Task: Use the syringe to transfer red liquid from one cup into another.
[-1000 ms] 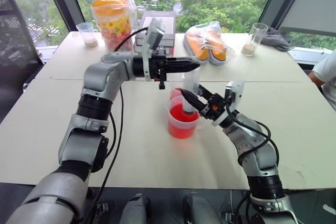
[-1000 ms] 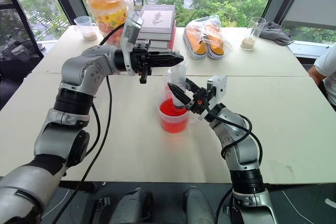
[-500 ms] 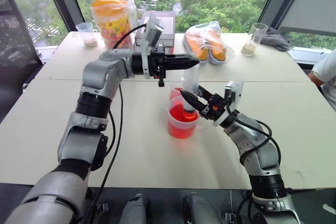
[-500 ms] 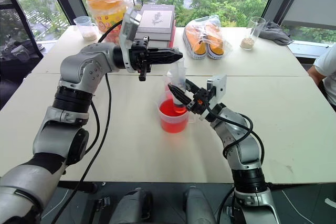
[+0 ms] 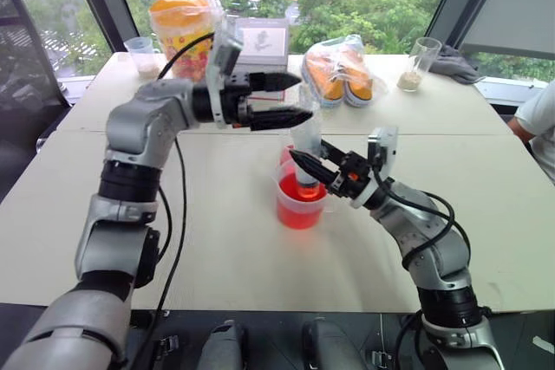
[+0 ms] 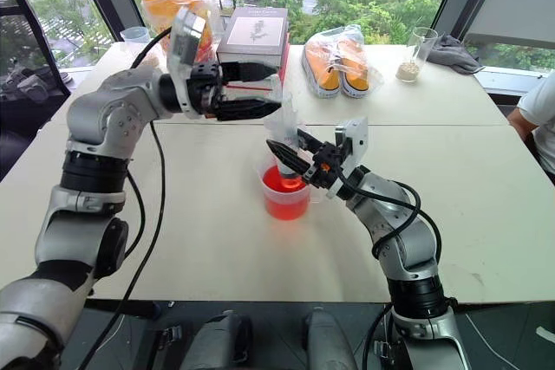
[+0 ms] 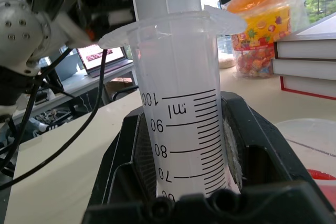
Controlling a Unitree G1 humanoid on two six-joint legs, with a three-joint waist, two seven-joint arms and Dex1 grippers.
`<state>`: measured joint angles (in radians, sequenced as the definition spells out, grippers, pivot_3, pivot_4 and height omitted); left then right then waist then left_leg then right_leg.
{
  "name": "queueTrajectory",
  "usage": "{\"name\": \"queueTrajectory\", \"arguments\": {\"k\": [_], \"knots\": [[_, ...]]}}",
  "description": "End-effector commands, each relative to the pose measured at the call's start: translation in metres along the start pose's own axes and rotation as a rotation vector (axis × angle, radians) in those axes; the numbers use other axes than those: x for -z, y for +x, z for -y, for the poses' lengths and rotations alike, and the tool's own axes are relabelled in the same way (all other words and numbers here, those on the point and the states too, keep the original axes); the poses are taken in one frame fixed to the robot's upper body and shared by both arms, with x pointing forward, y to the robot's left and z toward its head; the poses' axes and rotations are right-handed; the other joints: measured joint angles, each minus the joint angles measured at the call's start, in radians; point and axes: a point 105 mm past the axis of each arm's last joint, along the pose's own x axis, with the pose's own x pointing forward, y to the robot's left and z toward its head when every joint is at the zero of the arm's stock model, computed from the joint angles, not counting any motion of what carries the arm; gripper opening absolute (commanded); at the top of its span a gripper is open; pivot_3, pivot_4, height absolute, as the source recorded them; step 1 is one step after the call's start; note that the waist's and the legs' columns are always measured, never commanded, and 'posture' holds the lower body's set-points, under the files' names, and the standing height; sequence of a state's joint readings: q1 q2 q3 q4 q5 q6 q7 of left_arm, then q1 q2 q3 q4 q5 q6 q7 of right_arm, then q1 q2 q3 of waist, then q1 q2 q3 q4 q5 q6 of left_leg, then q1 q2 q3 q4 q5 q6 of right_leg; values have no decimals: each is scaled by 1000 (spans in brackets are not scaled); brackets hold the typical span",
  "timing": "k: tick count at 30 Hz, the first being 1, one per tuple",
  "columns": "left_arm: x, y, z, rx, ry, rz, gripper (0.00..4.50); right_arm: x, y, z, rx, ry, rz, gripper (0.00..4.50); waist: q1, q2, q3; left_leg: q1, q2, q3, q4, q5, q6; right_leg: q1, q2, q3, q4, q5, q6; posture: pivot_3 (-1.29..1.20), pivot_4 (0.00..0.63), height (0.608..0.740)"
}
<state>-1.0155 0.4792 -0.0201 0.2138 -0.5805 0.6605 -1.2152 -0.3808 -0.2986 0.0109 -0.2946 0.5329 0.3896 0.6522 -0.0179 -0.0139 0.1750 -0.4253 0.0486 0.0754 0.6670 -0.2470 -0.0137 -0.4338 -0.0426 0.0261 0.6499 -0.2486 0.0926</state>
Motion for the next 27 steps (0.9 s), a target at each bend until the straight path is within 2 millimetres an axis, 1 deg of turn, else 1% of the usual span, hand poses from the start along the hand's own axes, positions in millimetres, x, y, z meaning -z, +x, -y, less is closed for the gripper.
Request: {"name": "queueTrajectory", "arguments": {"k": [1, 4, 6, 9, 11, 12, 14, 16, 19, 20, 22, 24, 25, 27], "knots": [[-12, -19, 6, -27, 37, 3, 4398, -26, 4, -2, -17, -43, 79, 1353, -1, 0, 0, 0, 0, 0, 0, 0, 0, 0, 0, 0, 0, 0, 0, 0, 150, 740], [-11, -35, 4, -80, 40, -16, 4398, -35, 7, 3, -7, -43, 101, 1353, 0, 0, 0, 0, 0, 0, 0, 0, 0, 0, 0, 0, 0, 0, 0, 0, 150, 740], [-14, -43, 1, -121, 51, -16, 4398, -50, 11, 11, 19, -36, 150, 1353, 1, 0, 0, 0, 0, 0, 0, 0, 0, 0, 0, 0, 0, 0, 0, 0, 150, 740], [-19, -53, -3, -174, 61, -4, 4398, -78, 22, 30, 51, -50, 217, 1353, 2, 0, 0, 0, 0, 1, 1, 0, 0, 0, -1, 0, 0, 0, 0, 0, 150, 740], [-20, -56, -4, -191, 70, 0, 4398, -94, 32, 46, 65, -78, 249, 1353, 1, 0, 0, 0, 0, 1, 1, 0, 0, 0, -1, 0, 0, 0, 0, 0, 150, 740], [-20, -56, -4, -195, 74, 2, 4398, -100, 39, 55, 73, -96, 264, 1353, 1, 0, 0, 0, 0, 1, 1, 0, 0, 0, -1, 0, 0, 0, 0, 0, 150, 740], [-18, -55, -4, -200, 79, 0, 4398, -106, 51, 70, 81, -99, 289, 1353, 0, 0, 0, 0, 0, 1, 0, 0, 0, 0, -1, 0, 0, 0, 0, 0, 150, 740], [-17, -54, 0, -187, 67, -2, 4398, -91, 62, 84, 95, -112, 273, 1353, -1, 0, 0, 0, 0, 1, 0, 0, 0, 0, 0, 0, 0, 0, 0, 0, 150, 740], [-18, -53, 1, -184, 68, -2, 4398, -67, 69, 94, 112, -119, 244, 1353, -3, 0, 0, 0, 0, 1, -2, 0, 0, 0, 0, 0, -1, 0, 0, 0, 150, 740], [-20, -51, -1, -193, 81, 9, 4398, -57, 69, 95, 121, -120, 231, 1353, -2, 1, 0, 0, 0, 1, -2, 0, 0, -1, 0, 0, -1, 0, 0, 0, 150, 740], [-25, -48, -6, -208, 90, 31, 4398, -43, 70, 96, 129, -117, 215, 1353, -1, 1, 0, -1, 0, 1, -2, 0, 0, -1, -1, 0, -1, 0, 0, 0, 150, 740], [-31, -37, -14, -211, 105, 56, 4398, -26, 69, 95, 137, -107, 193, 1353, 4, 0, 0, -2, 0, 1, -1, 0, 0, -1, -1, 0, -1, 0, 0, 0, 150, 740], [-33, -32, -16, -200, 114, 58, 4398, -21, 68, 95, 142, -102, 187, 1353, 3, 0, 0, -2, 0, 1, -1, 0, 0, -1, -2, 0, -1, 0, 0, 0, 150, 740], [-36, -23, -20, -181, 129, 63, 4398, -17, 66, 94, 144, -106, 185, 1353, 2, 0, 0, -2, -1, 2, 0, 0, 0, -1, -2, 0, -1, 0, 0, 0, 150, 740]]}}
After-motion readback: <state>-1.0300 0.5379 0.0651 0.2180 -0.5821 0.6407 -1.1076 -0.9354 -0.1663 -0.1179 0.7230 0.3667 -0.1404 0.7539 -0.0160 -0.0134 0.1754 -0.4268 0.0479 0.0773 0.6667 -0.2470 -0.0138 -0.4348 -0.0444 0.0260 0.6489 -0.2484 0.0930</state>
